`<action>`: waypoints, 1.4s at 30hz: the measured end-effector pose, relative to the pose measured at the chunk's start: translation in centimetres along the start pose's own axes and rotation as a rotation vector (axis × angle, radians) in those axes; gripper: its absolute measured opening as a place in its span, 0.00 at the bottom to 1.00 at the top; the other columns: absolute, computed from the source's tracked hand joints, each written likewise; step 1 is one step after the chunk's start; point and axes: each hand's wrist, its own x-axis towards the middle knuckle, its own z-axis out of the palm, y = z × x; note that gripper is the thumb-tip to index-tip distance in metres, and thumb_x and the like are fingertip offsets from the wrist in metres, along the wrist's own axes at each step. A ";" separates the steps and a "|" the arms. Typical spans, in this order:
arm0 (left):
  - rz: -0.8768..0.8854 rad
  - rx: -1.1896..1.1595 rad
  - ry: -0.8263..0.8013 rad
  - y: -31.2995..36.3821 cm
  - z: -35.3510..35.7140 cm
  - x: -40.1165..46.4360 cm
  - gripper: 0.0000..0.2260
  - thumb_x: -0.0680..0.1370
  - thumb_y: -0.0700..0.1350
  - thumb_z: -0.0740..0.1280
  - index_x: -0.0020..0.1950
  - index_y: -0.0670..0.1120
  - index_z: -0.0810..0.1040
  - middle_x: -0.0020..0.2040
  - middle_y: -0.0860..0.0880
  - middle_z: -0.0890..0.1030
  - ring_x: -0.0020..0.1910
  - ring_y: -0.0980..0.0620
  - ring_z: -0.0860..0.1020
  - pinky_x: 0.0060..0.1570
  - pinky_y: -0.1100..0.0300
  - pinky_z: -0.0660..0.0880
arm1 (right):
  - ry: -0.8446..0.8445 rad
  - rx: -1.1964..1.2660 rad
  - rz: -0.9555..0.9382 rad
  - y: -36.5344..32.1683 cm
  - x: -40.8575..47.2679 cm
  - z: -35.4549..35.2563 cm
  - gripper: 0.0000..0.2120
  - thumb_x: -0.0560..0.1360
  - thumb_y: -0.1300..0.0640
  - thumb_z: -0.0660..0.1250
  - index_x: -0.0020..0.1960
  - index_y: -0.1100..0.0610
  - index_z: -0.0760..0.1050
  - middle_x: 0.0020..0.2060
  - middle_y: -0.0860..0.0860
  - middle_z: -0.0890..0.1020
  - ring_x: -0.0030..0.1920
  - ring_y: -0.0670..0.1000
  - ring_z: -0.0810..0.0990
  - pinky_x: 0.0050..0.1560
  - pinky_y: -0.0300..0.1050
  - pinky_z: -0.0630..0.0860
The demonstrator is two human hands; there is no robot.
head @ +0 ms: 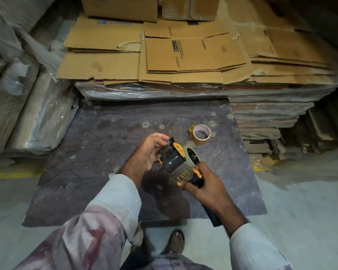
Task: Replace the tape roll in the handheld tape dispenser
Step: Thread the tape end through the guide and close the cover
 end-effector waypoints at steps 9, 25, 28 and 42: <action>-0.166 0.156 0.140 0.4 -0.6 2.4 0.14 0.75 0.57 0.71 0.39 0.48 0.77 0.32 0.52 0.72 0.28 0.54 0.68 0.28 0.64 0.65 | -0.029 -0.369 -0.124 2.3 -0.1 -2.5 0.20 0.65 0.49 0.71 0.52 0.45 0.65 0.47 0.44 0.72 0.44 0.49 0.73 0.40 0.43 0.72; -0.126 0.260 0.212 -9.3 -0.4 3.3 0.08 0.80 0.51 0.67 0.45 0.50 0.75 0.40 0.50 0.81 0.32 0.56 0.72 0.30 0.62 0.65 | 0.053 -0.312 0.187 9.4 4.8 4.1 0.20 0.69 0.49 0.67 0.57 0.52 0.66 0.54 0.52 0.71 0.50 0.61 0.79 0.46 0.55 0.78; -0.177 0.292 0.184 -11.3 -0.8 3.4 0.07 0.81 0.50 0.67 0.46 0.49 0.74 0.39 0.49 0.80 0.29 0.57 0.70 0.27 0.64 0.63 | 0.066 -0.320 0.191 10.8 5.6 5.7 0.19 0.69 0.49 0.67 0.57 0.53 0.66 0.55 0.53 0.71 0.49 0.61 0.79 0.44 0.55 0.77; -0.203 0.318 0.130 -10.6 -0.6 3.8 0.07 0.80 0.53 0.66 0.46 0.51 0.75 0.41 0.51 0.82 0.32 0.57 0.73 0.31 0.63 0.68 | 0.043 0.392 0.534 13.8 4.9 4.4 0.19 0.70 0.52 0.75 0.56 0.55 0.71 0.50 0.55 0.81 0.53 0.56 0.82 0.57 0.54 0.79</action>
